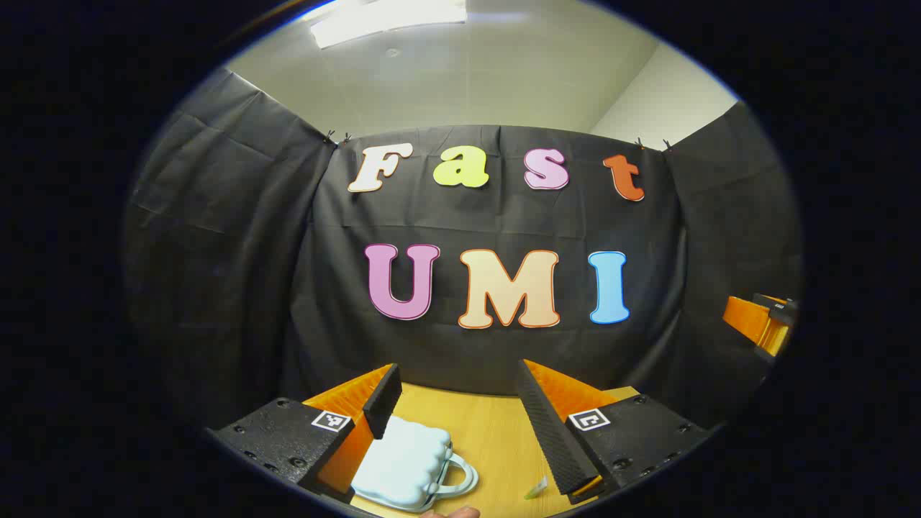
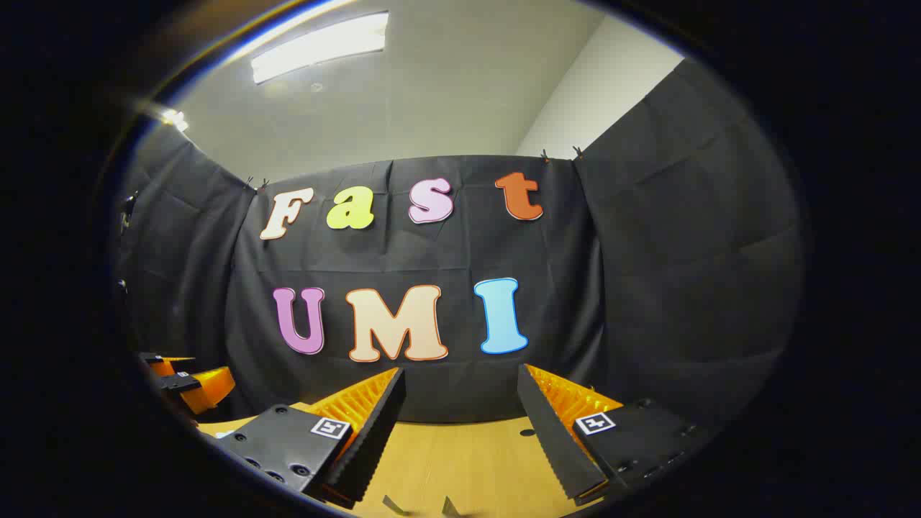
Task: First open the suitcase, pack the skin care products into it, and then close the suitcase.
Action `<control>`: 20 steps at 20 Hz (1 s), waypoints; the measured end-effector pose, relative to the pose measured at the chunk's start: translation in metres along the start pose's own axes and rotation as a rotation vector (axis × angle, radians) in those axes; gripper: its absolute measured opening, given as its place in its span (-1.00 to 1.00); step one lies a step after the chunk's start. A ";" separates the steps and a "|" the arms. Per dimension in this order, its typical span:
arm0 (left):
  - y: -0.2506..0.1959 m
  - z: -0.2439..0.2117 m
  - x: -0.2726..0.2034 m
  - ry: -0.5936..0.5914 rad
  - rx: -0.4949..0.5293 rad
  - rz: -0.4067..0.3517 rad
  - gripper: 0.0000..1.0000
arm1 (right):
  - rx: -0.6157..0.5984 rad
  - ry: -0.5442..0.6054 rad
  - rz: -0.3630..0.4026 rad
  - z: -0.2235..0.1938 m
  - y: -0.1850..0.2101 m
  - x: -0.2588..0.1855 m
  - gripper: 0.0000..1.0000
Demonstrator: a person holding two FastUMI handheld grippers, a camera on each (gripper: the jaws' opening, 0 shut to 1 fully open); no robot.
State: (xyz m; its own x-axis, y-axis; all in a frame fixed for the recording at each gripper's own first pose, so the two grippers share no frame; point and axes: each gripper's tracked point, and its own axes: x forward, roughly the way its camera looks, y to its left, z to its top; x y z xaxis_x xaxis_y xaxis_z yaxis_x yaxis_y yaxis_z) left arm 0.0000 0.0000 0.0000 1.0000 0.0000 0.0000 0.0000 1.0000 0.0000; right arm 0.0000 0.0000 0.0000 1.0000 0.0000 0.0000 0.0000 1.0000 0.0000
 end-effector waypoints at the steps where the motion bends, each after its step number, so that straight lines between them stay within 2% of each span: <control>1: -0.001 -0.002 -0.001 0.003 0.001 0.003 0.86 | -0.003 -0.004 0.000 0.001 0.000 -0.001 0.94; 3: -0.004 -0.005 -0.001 0.006 0.001 0.007 0.86 | -0.008 -0.014 -0.006 0.004 -0.006 0.000 0.90; 8: -0.009 -0.004 0.003 -0.009 0.000 0.032 0.87 | -0.022 -0.031 -0.001 0.001 -0.020 0.005 0.94; 14: -0.016 -0.021 0.010 0.000 0.011 0.079 0.87 | -0.004 -0.004 0.041 -0.021 -0.035 0.024 0.94; 16: -0.016 -0.043 0.015 0.046 0.035 0.086 0.87 | 0.014 -0.001 0.065 -0.031 -0.035 0.031 0.94; 20: -0.001 -0.104 0.031 0.197 0.045 0.105 0.88 | 0.005 0.045 0.048 -0.051 -0.045 0.045 0.90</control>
State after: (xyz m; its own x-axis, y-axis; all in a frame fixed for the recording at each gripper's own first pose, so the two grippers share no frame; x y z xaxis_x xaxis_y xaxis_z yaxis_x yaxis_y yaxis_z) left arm 0.0306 -0.0005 -0.1040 0.9751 0.1088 -0.1933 -0.0999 0.9935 0.0554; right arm 0.0455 -0.0448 -0.0514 0.9978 0.0477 -0.0451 -0.0474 0.9989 0.0059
